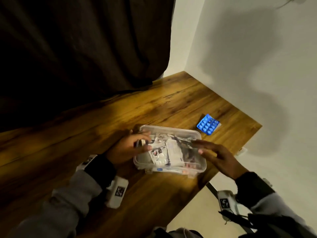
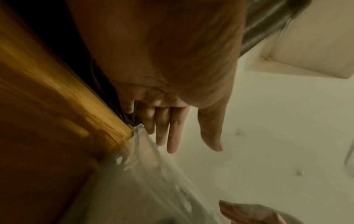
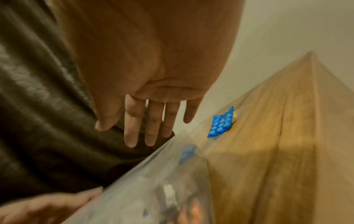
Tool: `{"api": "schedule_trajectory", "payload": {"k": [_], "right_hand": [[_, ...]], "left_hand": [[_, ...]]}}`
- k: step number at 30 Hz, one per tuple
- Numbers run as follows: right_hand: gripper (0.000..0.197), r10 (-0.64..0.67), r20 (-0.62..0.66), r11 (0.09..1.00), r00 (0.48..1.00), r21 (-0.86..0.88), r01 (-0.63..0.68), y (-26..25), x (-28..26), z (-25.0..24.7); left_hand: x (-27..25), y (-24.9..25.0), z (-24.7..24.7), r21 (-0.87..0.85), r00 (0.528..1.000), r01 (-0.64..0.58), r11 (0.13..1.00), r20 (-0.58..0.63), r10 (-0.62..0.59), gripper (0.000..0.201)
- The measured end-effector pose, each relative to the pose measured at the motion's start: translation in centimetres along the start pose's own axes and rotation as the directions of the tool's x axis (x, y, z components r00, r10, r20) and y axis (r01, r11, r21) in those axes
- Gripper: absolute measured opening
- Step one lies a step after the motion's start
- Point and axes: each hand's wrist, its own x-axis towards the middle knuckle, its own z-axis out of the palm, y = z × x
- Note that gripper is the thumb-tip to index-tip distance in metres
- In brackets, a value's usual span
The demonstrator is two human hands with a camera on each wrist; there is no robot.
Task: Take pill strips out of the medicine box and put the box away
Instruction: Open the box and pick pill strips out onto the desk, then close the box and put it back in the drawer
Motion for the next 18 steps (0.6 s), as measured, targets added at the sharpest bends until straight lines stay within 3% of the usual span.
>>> {"api": "schedule_trajectory", "payload": {"k": [3,5,9,13,16,18], "right_hand": [[0.042,-0.101,0.170,0.977,0.980,-0.171,0.130,0.7,-0.8,1.8],[0.053,-0.098,0.190,0.967,0.977,-0.212,0.138,1.4,-0.8,2.5],[0.065,-0.117,0.170,0.927,0.979,-0.335,0.169,2.8,-0.5,3.0],[0.061,-0.209,0.119,0.866,0.971,-0.439,0.240,4.4,-0.4,3.8],[0.059,-0.248,0.090,0.812,0.965,-0.524,0.257,4.9,0.1,4.2],[0.057,-0.246,0.073,0.825,0.966,-0.508,0.249,4.9,0.6,4.0]], "left_hand": [[-1.2,-0.8,2.4,0.177,0.997,-0.053,0.983,-0.044,0.062,0.086],[-1.4,-1.4,3.5,0.230,0.991,-0.097,0.968,-0.071,0.116,0.097],[-1.4,-2.0,4.2,0.354,0.971,-0.155,0.922,-0.115,0.208,0.101],[-1.5,-2.1,4.6,0.401,0.942,-0.196,0.895,-0.176,0.285,0.096],[-1.4,-2.0,4.8,0.430,0.931,-0.187,0.883,-0.207,0.299,0.090],[-1.2,-1.9,5.1,0.410,0.933,-0.159,0.898,-0.235,0.272,0.089]]}}
